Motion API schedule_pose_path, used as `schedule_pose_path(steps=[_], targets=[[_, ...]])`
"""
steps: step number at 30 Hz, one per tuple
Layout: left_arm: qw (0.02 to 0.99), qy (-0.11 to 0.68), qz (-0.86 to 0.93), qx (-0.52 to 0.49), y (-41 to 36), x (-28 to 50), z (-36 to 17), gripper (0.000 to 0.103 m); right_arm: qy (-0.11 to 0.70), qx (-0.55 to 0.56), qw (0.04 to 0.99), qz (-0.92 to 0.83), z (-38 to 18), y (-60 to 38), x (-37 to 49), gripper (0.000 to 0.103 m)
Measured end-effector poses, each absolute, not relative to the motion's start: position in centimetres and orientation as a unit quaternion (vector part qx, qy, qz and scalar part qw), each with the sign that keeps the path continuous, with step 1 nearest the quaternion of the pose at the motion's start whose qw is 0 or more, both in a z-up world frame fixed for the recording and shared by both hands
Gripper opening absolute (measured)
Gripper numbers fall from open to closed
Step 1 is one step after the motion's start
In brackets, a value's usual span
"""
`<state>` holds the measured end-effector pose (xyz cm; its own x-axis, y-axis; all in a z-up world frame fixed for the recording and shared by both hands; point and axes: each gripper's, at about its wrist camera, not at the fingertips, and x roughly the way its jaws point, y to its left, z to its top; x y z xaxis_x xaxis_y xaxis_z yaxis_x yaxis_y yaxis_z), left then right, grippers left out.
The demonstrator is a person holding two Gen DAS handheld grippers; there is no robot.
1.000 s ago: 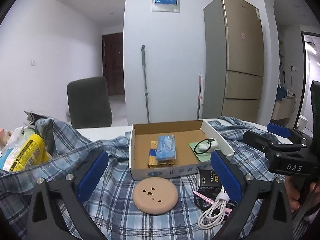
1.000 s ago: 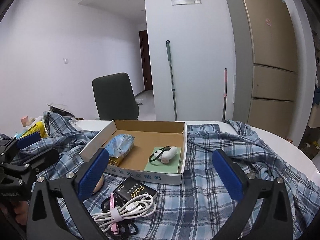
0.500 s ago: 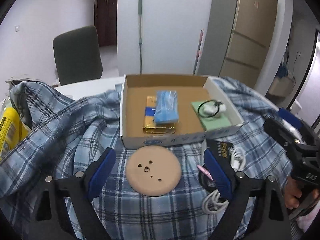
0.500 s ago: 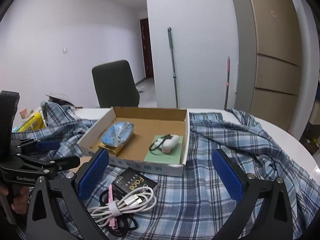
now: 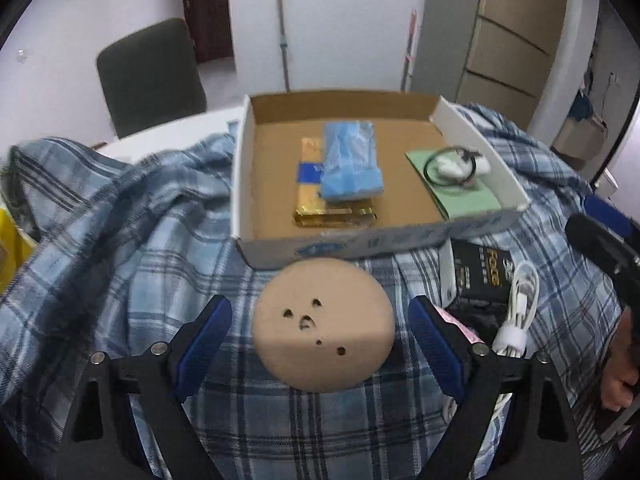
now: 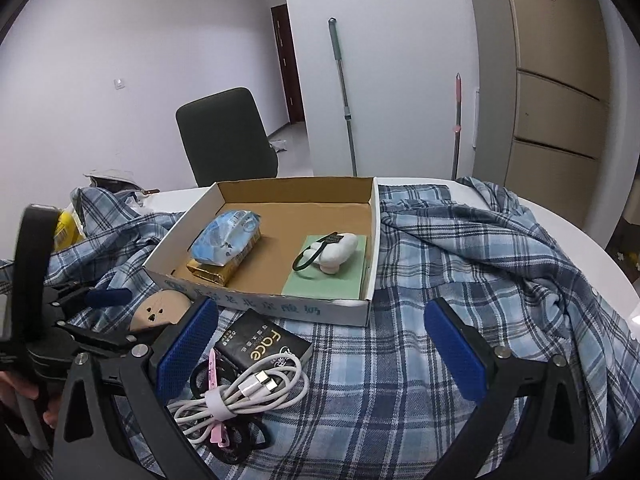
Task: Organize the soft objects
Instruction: 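Grasp the tan round disc with the left tool and lift it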
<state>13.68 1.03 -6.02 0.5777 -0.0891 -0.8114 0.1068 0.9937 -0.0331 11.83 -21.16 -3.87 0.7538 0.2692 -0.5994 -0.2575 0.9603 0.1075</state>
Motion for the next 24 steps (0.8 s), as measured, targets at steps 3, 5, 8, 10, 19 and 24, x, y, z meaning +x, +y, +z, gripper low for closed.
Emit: schedule_pose_path(steps=[3, 5, 8, 10, 19, 24], targets=[[0.88, 0.471, -0.067, 0.015, 0.7, 14.1, -7.0, 0.092, 0.32, 0.005, 0.936, 0.144, -3.8, -21.0, 11.7, 0.103], [0.877, 0.476, -0.063, 0.02, 0.6, 14.2, -7.4, 0.092, 0.32, 0.003, 0.936, 0.145, -3.7, -20.8, 11.7, 0.103], [0.873, 0.484, -0.063, 0.014, 0.8, 14.4, -7.8, 0.092, 0.321, 0.002, 0.936, 0.146, -3.8, -20.8, 11.7, 0.103], [0.871, 0.487, -0.064, 0.009, 0.9, 14.5, -8.0, 0.092, 0.322, 0.003, 0.936, 0.146, -3.8, -20.8, 11.8, 0.103], [0.869, 0.49, -0.07, -0.004, 1.2, 14.7, -8.4, 0.085, 0.331, 0.005, 0.93, 0.159, -3.5, -20.7, 12.1, 0.098], [0.871, 0.486, -0.073, -0.003, 1.2, 14.5, -8.3, 0.084, 0.362, 0.01, 0.913, 0.19, -2.8, -20.4, 12.9, 0.084]])
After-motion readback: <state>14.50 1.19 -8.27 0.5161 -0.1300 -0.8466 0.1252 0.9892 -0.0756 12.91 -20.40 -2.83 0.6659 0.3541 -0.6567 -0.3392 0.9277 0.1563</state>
